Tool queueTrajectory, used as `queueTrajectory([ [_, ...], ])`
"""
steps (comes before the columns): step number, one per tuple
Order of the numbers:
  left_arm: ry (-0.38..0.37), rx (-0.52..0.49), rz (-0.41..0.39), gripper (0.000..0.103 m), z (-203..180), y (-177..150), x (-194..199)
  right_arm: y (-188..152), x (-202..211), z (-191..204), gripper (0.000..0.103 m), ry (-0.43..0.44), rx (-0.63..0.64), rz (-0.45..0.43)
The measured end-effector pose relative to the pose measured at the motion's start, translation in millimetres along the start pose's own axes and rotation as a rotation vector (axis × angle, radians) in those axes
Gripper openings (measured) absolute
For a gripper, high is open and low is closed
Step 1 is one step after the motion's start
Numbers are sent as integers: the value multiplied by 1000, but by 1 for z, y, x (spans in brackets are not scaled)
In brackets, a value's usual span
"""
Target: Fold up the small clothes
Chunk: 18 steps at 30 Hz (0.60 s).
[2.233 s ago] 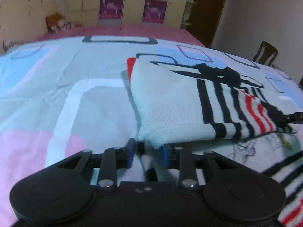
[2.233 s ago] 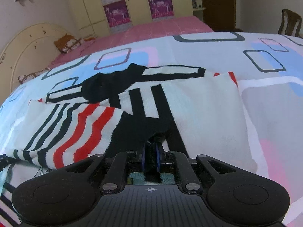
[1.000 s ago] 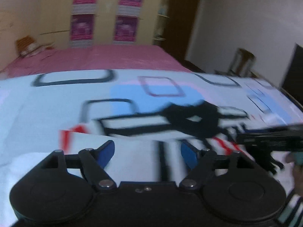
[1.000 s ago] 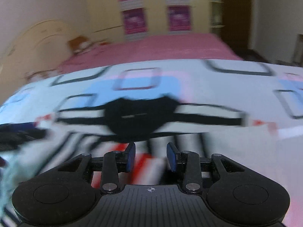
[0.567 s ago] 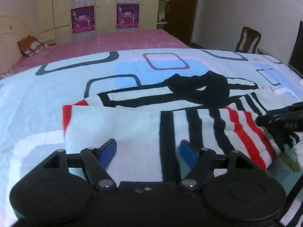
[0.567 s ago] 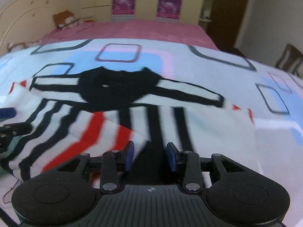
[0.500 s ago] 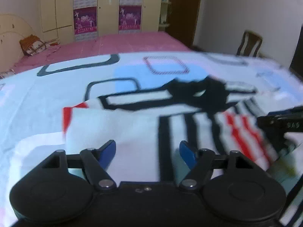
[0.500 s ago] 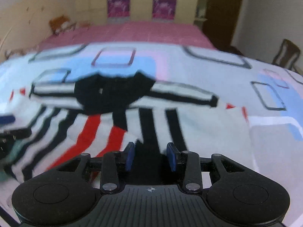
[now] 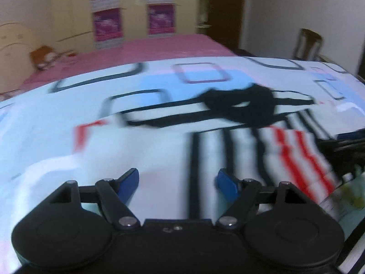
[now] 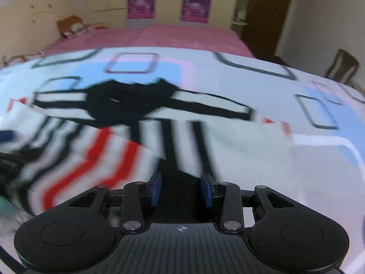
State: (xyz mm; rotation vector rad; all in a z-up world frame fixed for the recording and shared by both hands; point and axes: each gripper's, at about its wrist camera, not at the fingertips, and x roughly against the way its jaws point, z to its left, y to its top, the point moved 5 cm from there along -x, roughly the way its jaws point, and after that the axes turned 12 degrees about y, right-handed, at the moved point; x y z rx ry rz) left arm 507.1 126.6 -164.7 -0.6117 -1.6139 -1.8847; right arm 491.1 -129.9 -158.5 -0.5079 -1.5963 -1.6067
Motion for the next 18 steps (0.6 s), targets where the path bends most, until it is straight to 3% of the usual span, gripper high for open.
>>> queueTrajectory([
  [2,0,16,-25,74,12,-5,17,-2,14,-2,36,2,1,-19],
  [4,-44,40,-68,74,14,-11,39,-4,30,10,36,72,0,-54],
  [7,-91,59,-58,74,9,-24,46,-14,34,29,36,135,48,-64],
  [9,-65,50,4,73,10,-37,31,-24,22,27,36,73,72,-3],
  [12,-67,51,-11,72,18,-39,39,-27,24,7,36,76,-26,8],
  [15,-78,106,-38,72,28,-38,50,-18,49,5,36,52,-33,-78],
  [18,-64,79,-16,72,24,-47,44,-20,54,13,36,90,-23,-111],
])
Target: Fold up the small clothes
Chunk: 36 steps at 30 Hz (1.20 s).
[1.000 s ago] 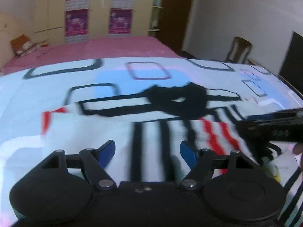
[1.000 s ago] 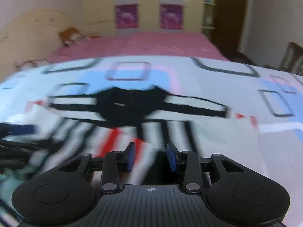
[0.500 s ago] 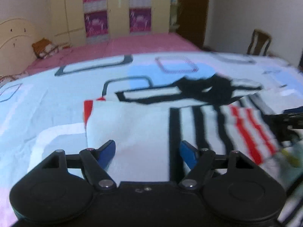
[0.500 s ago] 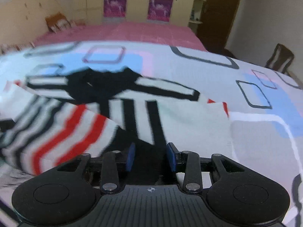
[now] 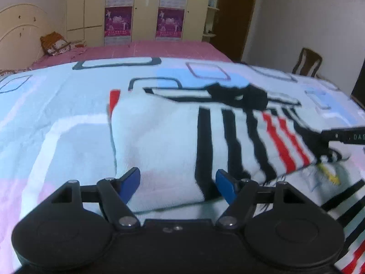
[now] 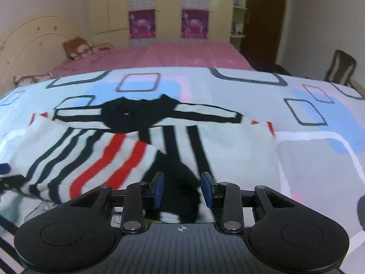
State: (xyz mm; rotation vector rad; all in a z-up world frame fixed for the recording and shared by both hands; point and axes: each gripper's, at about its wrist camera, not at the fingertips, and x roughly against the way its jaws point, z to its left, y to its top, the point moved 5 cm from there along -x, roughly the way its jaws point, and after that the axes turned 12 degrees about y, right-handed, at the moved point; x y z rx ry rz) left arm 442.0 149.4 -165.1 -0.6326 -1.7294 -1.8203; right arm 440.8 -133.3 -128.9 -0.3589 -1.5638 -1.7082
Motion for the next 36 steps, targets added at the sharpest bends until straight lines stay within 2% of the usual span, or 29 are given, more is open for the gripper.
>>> queueTrajectory([
  [1,12,-25,-5,72,-3,-1,-1,-5,-7,3,36,7,27,27],
  [3,25,-51,-4,73,-7,0,-3,-18,-25,-6,36,-52,28,101],
  [5,17,-29,4,72,-3,2,-1,-17,-21,-18,36,-39,-67,75],
  [7,7,-12,10,72,1,2,0,-8,-10,-13,36,-123,-31,31],
  [8,11,-24,9,72,-1,1,-1,-5,-7,-9,36,-103,-17,7],
  [9,18,-37,9,73,-3,1,-2,-6,-11,-8,36,-82,-18,28],
  [10,23,-45,10,73,-5,1,-3,-12,-21,-10,36,-79,-20,93],
  [11,28,-48,11,73,-6,1,-4,-16,-26,-14,36,-67,-29,108],
  [14,47,-46,15,75,-7,4,1,-10,-15,-19,36,-51,-72,101],
  [16,69,-46,11,79,-8,4,9,-8,-2,-22,36,-35,-72,59],
  [17,88,-49,7,93,-9,3,13,-7,3,-23,37,-22,-79,46],
  [18,127,-50,4,98,-9,2,18,-10,12,-24,37,-12,-89,35],
  [19,145,-49,-2,98,-10,0,23,-14,21,-25,38,-8,-98,26],
  [20,147,-48,0,98,-11,-1,27,-18,28,-28,55,-4,-101,17],
  [22,154,-39,3,98,-13,-5,36,-22,47,-28,75,1,-98,-17],
  [29,183,-56,-1,98,-24,-26,72,-42,94,-43,74,80,-154,-46],
  [36,212,-65,14,96,-27,-61,111,-84,139,-54,74,119,-180,-44],
])
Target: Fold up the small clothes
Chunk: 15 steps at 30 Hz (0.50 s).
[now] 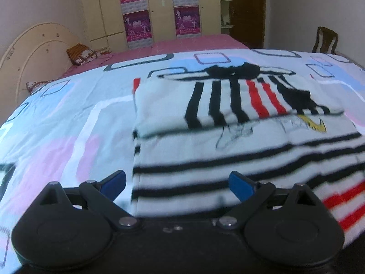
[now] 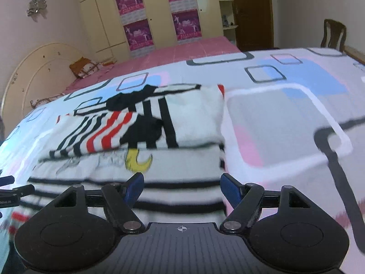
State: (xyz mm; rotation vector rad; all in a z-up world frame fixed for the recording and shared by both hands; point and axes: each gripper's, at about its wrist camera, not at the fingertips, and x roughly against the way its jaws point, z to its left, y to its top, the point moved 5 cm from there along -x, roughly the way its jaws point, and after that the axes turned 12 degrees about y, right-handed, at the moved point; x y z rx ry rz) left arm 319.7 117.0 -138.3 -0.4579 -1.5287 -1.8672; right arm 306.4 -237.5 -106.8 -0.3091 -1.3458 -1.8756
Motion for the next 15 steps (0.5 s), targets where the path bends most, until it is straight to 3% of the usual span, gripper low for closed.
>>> queueTrajectory([
  [6,33,24,32,96,12,-38,29,-37,36,-9,74,14,-11,18],
  [10,11,71,60,94,18,-62,45,-59,57,-11,73,44,-43,25],
  [11,-3,90,67,89,21,-66,47,-64,61,-12,65,53,-50,27],
  [13,-55,141,89,71,26,-76,53,-74,68,-14,56,77,-82,37],
  [15,-104,201,117,63,33,-88,56,-84,74,-17,56,99,-118,39],
])
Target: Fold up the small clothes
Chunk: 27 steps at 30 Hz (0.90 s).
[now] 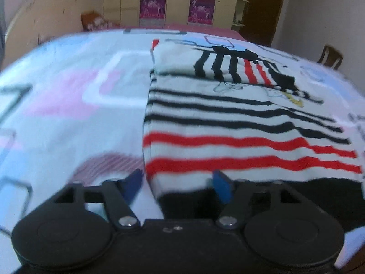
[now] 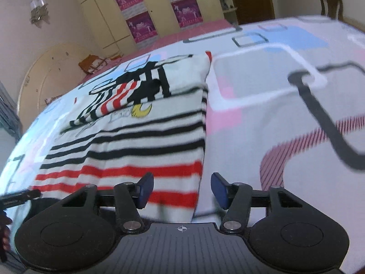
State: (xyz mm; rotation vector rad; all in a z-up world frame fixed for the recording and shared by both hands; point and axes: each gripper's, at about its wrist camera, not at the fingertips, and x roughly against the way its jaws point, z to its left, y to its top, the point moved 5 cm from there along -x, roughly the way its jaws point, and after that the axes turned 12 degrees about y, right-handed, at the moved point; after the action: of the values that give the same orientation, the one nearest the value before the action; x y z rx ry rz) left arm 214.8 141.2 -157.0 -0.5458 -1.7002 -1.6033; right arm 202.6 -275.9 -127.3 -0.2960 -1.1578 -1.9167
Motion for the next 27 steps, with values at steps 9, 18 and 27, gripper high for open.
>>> queueTrajectory([
  [9,-140,115,71,61,25,-23,14,-36,12,-14,56,92,-141,49],
  [18,-292,146,135,59,19,-8,-7,-34,3,-9,56,129,-188,45],
  [27,-486,303,198,49,21,-30,-4,-57,4,1,44,278,-308,86],
])
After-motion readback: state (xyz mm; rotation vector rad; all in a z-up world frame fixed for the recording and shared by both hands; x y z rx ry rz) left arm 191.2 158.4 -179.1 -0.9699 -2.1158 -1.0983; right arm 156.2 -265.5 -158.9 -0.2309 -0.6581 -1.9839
